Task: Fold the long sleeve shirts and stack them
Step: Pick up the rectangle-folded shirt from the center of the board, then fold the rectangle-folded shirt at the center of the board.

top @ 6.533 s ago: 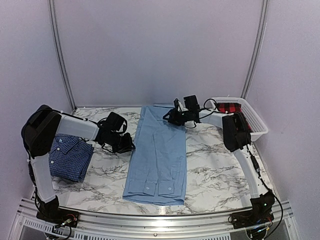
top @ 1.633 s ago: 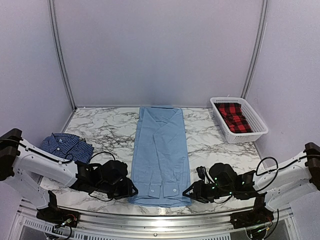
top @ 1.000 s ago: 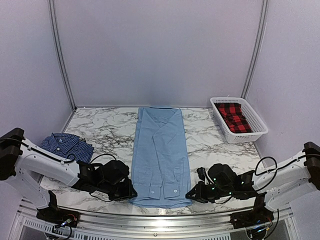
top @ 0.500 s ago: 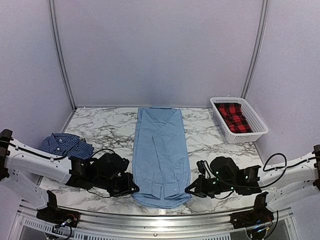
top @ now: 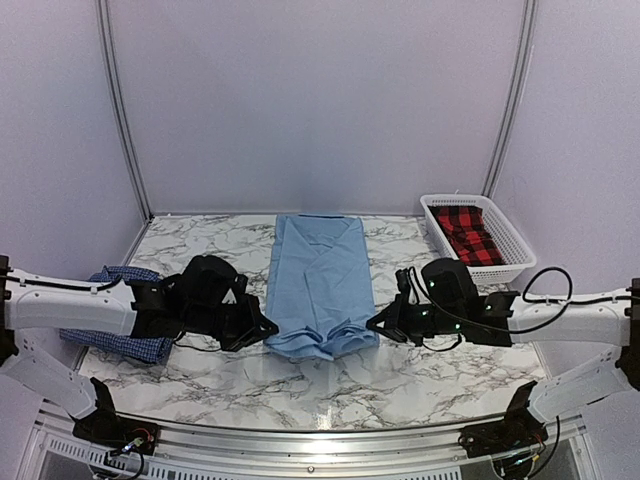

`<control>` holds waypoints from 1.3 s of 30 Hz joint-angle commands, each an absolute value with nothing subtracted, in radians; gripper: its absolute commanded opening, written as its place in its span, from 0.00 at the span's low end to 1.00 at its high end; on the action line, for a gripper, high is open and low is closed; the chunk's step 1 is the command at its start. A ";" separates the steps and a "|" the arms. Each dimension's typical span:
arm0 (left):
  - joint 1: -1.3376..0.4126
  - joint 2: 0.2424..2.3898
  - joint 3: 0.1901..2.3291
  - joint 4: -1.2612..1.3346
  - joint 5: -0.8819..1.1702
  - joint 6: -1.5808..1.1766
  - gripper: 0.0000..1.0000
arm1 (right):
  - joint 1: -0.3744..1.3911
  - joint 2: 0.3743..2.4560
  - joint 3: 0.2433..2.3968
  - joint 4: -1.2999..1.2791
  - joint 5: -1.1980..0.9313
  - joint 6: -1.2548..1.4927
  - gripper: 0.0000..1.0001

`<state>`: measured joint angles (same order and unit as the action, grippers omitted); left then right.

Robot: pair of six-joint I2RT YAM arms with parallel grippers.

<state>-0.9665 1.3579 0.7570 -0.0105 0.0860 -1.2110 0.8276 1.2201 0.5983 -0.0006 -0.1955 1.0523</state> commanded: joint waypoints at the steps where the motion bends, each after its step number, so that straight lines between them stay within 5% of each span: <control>1: -0.874 1.421 0.837 -0.030 0.149 -1.146 0.00 | 0.720 1.313 0.711 -0.008 -0.269 0.944 0.00; 17: -0.648 1.878 1.150 0.030 0.295 -1.001 0.00 | 0.499 1.828 1.052 0.122 -0.420 0.762 0.00; 39: -0.534 2.043 1.291 0.089 0.360 -0.997 0.00 | 0.428 2.036 1.275 0.107 -0.455 0.742 0.00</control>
<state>-0.5423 2.0132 1.2522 0.0635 0.3340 -1.0199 0.4431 2.0159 1.2324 0.1104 -0.4480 0.7609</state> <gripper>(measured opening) 0.010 0.002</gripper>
